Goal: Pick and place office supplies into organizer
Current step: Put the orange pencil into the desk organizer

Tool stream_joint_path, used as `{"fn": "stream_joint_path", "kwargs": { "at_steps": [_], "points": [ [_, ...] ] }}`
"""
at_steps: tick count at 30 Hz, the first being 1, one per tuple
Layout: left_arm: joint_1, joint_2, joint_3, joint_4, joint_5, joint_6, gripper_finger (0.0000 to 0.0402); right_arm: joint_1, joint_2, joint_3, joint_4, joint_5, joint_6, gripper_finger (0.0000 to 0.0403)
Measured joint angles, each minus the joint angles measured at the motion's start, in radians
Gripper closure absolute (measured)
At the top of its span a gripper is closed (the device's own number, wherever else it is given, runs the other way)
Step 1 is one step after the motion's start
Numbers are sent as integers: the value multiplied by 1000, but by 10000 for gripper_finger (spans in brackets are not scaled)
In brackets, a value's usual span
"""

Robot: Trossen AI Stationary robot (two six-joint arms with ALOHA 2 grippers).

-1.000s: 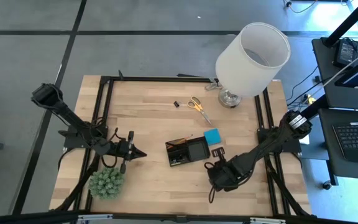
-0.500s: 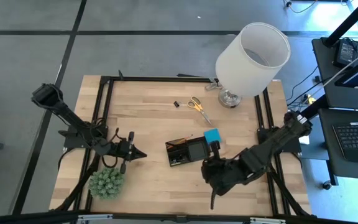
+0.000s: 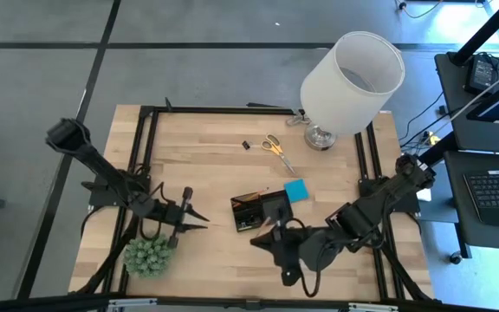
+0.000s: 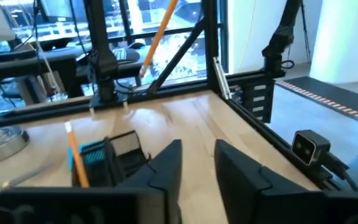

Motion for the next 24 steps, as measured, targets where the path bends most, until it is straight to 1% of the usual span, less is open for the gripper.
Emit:
{"fn": "stream_joint_path", "kwargs": {
  "at_steps": [5, 9, 12, 14, 17, 24],
  "points": [
    [1, 115, 81, 0, -11, 25, 262, 0, 0, -96, 229, -67, -120, 403],
    [8, 226, 152, -1, -91, 98, 239, -5, 0, -158, 422, -157, -208, 403],
    [20, 299, 211, -1, -146, 159, 231, -11, 0, -187, 510, -229, -239, 403],
    [26, 338, 247, -2, -155, 188, 228, -16, -1, -200, 547, -247, -240, 403],
    [26, 375, 295, -2, -131, 221, 226, -21, -1, -208, 537, -247, -239, 403],
    [29, 412, 355, -6, -133, 217, 224, -24, -1, -208, 536, -250, -239, 403]
  ]
}}
